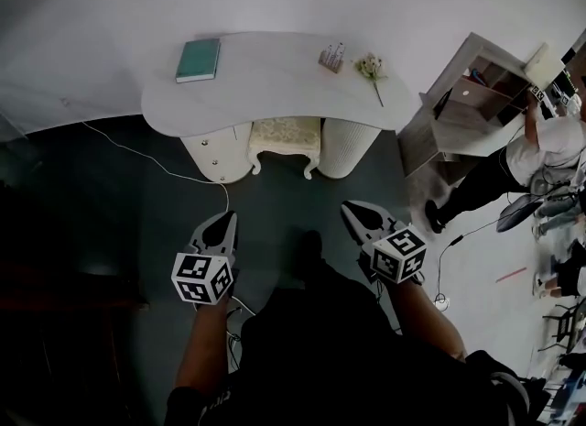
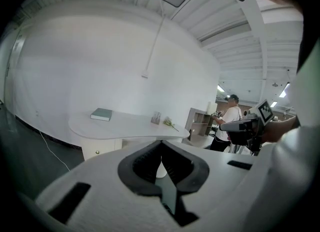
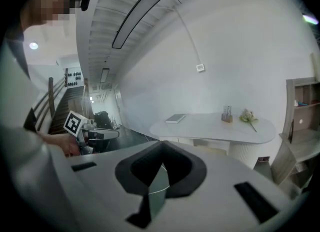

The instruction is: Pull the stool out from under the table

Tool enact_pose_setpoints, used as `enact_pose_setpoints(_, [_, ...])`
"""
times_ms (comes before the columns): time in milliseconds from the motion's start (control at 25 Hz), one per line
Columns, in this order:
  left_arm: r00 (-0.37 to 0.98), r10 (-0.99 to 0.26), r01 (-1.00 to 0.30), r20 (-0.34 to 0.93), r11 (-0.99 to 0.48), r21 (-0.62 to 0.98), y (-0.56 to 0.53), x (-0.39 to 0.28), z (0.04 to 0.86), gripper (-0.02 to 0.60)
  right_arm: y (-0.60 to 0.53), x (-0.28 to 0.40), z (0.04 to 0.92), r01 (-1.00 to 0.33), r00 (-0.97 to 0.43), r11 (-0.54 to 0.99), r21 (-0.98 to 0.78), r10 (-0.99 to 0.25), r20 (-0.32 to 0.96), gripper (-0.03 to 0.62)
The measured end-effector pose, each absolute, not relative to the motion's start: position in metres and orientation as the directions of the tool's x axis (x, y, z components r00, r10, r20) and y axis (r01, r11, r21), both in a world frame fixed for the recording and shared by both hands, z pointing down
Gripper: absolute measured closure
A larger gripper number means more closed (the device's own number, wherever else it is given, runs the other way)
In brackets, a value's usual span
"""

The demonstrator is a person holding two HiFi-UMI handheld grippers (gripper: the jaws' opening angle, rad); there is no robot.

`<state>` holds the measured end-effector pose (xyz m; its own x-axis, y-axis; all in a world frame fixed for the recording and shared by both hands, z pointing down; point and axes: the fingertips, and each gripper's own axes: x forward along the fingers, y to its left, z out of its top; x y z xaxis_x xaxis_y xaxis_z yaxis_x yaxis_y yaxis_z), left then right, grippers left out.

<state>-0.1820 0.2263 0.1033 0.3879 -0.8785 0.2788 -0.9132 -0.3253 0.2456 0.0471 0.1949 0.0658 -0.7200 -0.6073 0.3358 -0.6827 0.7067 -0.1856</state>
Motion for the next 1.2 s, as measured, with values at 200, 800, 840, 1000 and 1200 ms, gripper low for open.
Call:
enact_pose_setpoints(200, [0.374,-0.88,-0.922,0.293,-0.32,0.218,0.183,-0.171,0.099,0.571,0.144,0.055,0.072,-0.651,-0.746,0.739,-0.174,-0.579,0.33,0.588])
enact_pose_setpoints(800, [0.345,-0.877,-0.939,0.334,-0.318,0.132,-0.003,-0.115,0.056,0.571,-0.029,0.093,0.078,-0.594,-0.801,0.765,-0.249,-0.531,0.279,0.588])
enact_pose_setpoints(840, [0.346,-0.874,-0.938,0.341,-0.319,0.134,-0.009,-0.113,0.06,0.571,-0.037,0.092,0.081,-0.598,-0.797,0.762,-0.248,-0.532,0.288,0.589])
enact_pose_setpoints(1000, [0.347,-0.869,-0.938,0.352,-0.315,0.147,-0.022,-0.12,0.071,0.572,-0.05,0.081,0.084,-0.602,-0.795,0.752,-0.269,-0.533,0.29,0.588])
enact_pose_setpoints(1200, [0.357,-0.869,-0.934,0.343,-0.329,0.138,-0.037,-0.141,0.075,0.571,-0.061,0.052,0.077,-0.592,-0.803,0.753,-0.288,-0.518,0.296,0.588])
